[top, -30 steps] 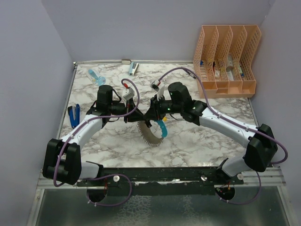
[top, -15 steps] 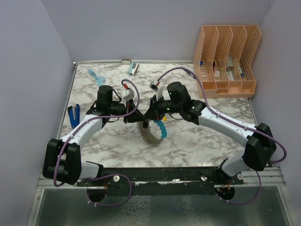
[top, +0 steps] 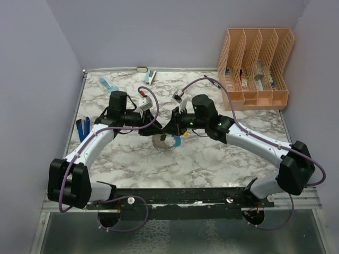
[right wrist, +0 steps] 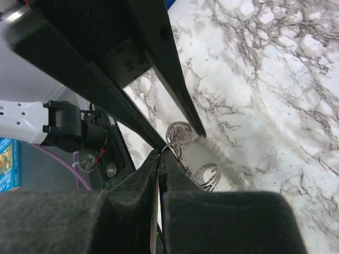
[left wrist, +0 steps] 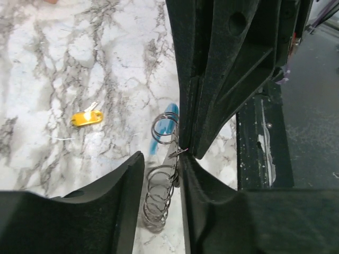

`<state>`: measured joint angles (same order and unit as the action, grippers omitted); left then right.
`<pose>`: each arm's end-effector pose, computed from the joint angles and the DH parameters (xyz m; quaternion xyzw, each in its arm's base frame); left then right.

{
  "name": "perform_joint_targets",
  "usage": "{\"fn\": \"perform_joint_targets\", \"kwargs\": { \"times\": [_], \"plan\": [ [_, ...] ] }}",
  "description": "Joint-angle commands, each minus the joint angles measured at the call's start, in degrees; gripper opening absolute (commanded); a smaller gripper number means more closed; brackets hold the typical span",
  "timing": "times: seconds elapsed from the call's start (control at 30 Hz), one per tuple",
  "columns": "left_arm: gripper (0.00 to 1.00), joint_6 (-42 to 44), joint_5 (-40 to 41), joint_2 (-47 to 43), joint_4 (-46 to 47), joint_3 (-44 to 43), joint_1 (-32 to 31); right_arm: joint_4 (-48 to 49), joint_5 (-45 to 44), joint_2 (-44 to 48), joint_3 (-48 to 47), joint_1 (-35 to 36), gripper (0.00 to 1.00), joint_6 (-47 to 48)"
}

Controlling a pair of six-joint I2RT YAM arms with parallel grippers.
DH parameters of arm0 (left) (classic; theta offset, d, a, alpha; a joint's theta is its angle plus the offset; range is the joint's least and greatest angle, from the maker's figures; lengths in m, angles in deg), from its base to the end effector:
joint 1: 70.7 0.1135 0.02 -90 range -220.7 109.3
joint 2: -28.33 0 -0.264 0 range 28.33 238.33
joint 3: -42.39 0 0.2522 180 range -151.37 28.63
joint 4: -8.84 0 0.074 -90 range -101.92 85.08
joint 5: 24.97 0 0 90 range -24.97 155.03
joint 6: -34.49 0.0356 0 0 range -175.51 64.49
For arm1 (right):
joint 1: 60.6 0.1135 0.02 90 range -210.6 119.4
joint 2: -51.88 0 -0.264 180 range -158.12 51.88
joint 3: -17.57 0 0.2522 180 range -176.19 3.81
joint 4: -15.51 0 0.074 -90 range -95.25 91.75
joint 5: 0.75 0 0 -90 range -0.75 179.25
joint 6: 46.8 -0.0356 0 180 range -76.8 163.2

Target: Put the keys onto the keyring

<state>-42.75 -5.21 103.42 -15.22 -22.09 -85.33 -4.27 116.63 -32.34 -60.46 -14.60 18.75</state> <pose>0.2535 -0.1008 0.2732 0.4310 0.6406 -0.5157 0.3714 0.2238 0.2553 0.3027 -0.2773 0.7858 0.4610 0.3050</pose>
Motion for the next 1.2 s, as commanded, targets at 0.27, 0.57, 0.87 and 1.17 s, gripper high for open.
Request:
{"fn": "perform_joint_targets", "kwargs": {
  "times": [0.27,0.57,0.87,1.17],
  "plan": [
    [0.42,11.3,7.1,-2.3,-15.4,-11.8,-0.1,8.8,-16.2,10.8,8.7,0.0,0.01,-13.8],
    [0.42,11.8,12.9,-3.2,-19.8,-18.3,-3.8,22.4,-25.4,14.1,16.6,0.0,0.01,-27.6],
    [0.42,10.6,17.8,-2.9,-25.0,-21.8,-10.7,30.4,-29.4,13.2,16.4,0.0,0.01,-30.8],
    [0.41,4.9,26.2,-3.9,-19.2,-18.5,-11.8,32.1,-29.6,13.7,15.4,0.0,0.01,-30.8]
  ]
}}
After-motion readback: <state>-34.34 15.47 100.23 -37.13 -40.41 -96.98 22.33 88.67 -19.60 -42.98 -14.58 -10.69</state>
